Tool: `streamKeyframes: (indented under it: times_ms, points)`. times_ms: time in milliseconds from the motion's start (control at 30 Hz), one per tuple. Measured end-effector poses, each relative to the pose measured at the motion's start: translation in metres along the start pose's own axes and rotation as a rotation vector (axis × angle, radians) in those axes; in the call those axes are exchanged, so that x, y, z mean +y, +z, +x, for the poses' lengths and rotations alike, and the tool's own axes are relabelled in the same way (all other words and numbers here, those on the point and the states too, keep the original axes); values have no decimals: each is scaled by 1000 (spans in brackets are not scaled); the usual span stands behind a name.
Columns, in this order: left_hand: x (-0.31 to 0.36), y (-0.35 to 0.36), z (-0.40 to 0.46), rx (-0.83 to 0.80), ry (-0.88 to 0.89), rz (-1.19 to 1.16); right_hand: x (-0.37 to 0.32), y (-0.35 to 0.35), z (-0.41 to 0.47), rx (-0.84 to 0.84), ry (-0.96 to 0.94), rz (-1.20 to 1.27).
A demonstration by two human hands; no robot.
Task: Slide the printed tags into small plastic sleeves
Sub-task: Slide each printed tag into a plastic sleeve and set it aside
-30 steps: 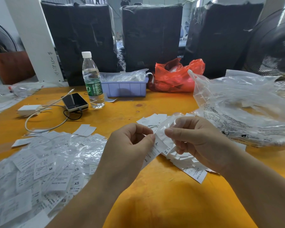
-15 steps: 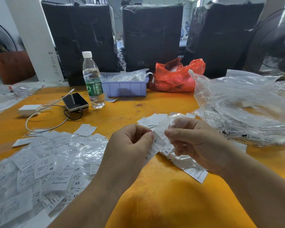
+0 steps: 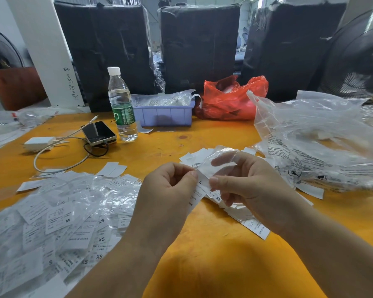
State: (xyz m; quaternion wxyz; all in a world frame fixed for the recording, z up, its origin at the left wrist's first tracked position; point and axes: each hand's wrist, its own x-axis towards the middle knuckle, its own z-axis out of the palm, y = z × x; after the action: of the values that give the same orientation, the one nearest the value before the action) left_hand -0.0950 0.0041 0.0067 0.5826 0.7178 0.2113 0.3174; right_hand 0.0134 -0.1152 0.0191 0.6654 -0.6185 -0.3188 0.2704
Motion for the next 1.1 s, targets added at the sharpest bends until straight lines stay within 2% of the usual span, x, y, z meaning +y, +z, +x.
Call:
streamKeyframes:
  times_ms: [233, 500, 833, 1100]
  points:
    - [0, 4, -2, 35, -9, -32, 5, 13, -4, 49, -13, 75]
    - [4, -7, 5, -73, -135, -69, 1, 8, -4, 124, -38, 108]
    - [3, -6, 4, -54, -28, -6, -1, 3, -3, 110, -56, 82]
    - [3, -4, 3, -95, -34, -27, 2, 6, -4, 55, -83, 30]
